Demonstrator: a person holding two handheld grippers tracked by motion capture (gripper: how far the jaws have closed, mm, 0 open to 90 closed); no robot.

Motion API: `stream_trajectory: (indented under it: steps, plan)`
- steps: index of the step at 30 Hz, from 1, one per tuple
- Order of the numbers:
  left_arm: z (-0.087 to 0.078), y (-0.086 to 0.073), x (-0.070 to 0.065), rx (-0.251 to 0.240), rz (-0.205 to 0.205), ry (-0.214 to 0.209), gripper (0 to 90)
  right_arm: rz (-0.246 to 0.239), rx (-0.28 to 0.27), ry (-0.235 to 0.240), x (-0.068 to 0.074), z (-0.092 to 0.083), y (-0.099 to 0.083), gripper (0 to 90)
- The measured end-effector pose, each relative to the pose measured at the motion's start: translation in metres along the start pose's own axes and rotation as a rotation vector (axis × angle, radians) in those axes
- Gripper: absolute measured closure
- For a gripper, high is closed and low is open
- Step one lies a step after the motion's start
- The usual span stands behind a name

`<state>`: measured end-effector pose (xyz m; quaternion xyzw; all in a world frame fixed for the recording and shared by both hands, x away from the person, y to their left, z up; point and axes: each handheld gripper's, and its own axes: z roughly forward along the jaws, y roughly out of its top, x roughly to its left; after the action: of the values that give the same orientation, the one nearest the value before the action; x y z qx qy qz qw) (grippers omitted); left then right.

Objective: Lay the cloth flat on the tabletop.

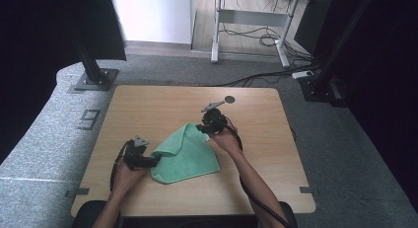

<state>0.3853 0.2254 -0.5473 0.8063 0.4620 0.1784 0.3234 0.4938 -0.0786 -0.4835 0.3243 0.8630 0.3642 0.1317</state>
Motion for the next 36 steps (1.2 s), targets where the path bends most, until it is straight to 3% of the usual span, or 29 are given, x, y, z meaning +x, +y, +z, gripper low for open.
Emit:
stream_trajectory:
  steps: [5, 9, 10, 11, 14, 16, 18, 22, 23, 24, 27, 32, 34, 36]
  plan:
    - [0.000, 0.000, 0.000, 0.001, -0.001, 0.001, 13.3, 0.032, 0.044, -0.004, -0.002, 0.011, -0.020, 56.7]
    - [0.000, 0.000, 0.000, 0.002, -0.001, 0.001, 13.3, 0.023, 0.076, 0.015, 0.000, 0.028, -0.034, 61.8]
    - [0.000, 0.000, 0.000, 0.002, -0.001, 0.001, 13.3, 0.019, 0.084, 0.013, 0.003, 0.034, -0.038, 67.6]
    - [0.000, 0.000, 0.000, 0.002, -0.001, 0.000, 13.3, 0.019, 0.084, 0.013, 0.003, 0.034, -0.038, 67.6]
    - [0.000, 0.000, 0.000, 0.002, -0.002, 0.001, 13.4, 0.023, 0.096, 0.002, 0.005, 0.033, -0.037, 83.4]
    - [0.000, 0.000, -0.001, 0.002, -0.001, 0.003, 13.5, 0.005, 0.119, -0.016, 0.004, 0.031, -0.036, 85.8]
    - [0.000, 0.000, -0.002, 0.002, 0.002, -0.002, 14.2, -0.007, 0.126, -0.066, -0.001, 0.026, -0.034, 86.1]
    - [0.002, 0.002, -0.011, 0.002, 0.046, -0.043, 14.4, 0.040, 0.060, -0.100, -0.020, 0.003, -0.026, 86.9]
    - [0.003, 0.003, -0.014, 0.003, 0.055, -0.053, 14.5, 0.051, 0.048, -0.112, -0.025, -0.002, -0.024, 86.1]
    - [0.004, 0.005, -0.017, 0.006, 0.063, -0.060, 14.6, 0.057, 0.040, -0.130, -0.029, -0.007, -0.023, 78.6]
    - [0.004, 0.009, -0.023, 0.020, 0.093, -0.086, 19.5, 0.075, 0.041, -0.118, -0.033, -0.013, -0.025, 69.3]
    - [0.001, 0.018, -0.030, 0.015, 0.133, -0.109, 22.9, 0.044, 0.051, -0.058, -0.015, -0.012, -0.045, 57.6]
    - [-0.002, 0.023, -0.035, -0.001, 0.160, -0.119, 24.3, 0.027, 0.051, -0.016, -0.001, -0.013, -0.059, 55.1]
    - [-0.002, 0.028, -0.041, -0.018, 0.177, -0.140, 25.5, 0.025, 0.051, -0.001, 0.003, -0.013, -0.063, 54.7]
